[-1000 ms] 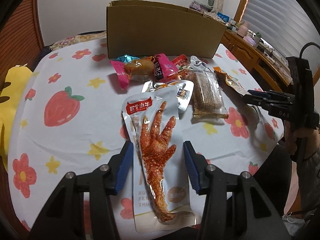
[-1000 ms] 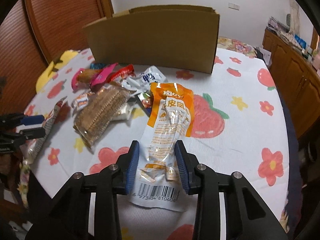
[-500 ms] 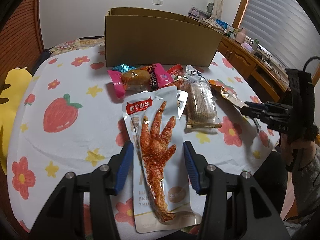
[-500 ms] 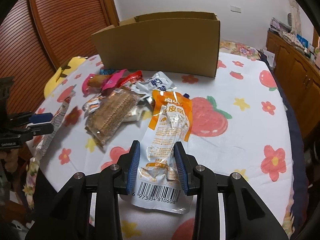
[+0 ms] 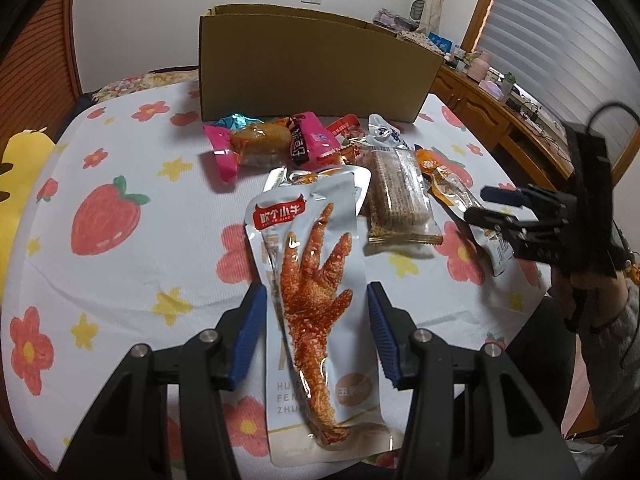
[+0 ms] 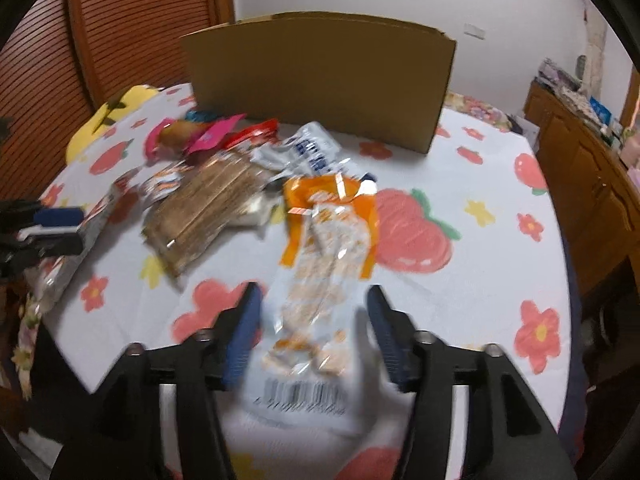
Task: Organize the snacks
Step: 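Lift both held pouches and carry them over the cardboard box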
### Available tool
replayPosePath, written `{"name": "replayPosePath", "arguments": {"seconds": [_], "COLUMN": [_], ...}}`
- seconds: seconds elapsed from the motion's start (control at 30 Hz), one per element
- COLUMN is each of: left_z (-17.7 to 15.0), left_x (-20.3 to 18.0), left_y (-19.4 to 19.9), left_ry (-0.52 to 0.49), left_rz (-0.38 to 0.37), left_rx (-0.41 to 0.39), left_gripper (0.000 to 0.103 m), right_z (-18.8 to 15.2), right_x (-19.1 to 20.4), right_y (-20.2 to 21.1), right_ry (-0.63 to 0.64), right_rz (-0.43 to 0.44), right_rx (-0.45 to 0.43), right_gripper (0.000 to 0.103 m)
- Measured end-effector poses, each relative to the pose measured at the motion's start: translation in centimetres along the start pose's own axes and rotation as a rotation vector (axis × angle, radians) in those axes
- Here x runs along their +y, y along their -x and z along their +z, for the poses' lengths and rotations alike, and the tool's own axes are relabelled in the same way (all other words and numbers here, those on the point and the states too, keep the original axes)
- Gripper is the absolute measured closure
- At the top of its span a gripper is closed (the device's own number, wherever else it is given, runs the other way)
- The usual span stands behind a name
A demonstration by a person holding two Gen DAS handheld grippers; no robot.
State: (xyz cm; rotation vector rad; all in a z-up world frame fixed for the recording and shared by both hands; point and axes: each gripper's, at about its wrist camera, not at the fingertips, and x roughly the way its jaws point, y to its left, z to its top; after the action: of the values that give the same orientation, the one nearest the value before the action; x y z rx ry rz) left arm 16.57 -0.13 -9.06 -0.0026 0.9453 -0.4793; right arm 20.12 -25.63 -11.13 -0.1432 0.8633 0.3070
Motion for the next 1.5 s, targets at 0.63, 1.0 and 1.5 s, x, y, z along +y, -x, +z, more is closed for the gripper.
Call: {"name": "replayPosePath", "arguments": {"seconds": [0.63, 1.0, 1.5], "left_z": [3.1, 6.6, 18.2], "left_x": [-2.0, -2.8, -0.5], "left_y": [1.9, 2.6, 2.9], "left_ry": [-0.019, -0.029, -0.083], "left_rz": [-0.053, -0.069, -0.006], "left_rx": [-0.105, -0.171, -0.286], "left_gripper": [0.054, 0.054, 0.053], "right_z": [2.9, 2.3, 13.4], "right_x": [-1.3, -1.3, -3.1], "right_y": [-3.6, 0.6, 6.1], "right_ry": [0.002, -0.02, 0.035], "right_rz": [0.039, 0.083, 0.085], "right_rx": [0.09, -0.002, -0.223], "right_gripper": [0.055, 0.056, 0.055]}}
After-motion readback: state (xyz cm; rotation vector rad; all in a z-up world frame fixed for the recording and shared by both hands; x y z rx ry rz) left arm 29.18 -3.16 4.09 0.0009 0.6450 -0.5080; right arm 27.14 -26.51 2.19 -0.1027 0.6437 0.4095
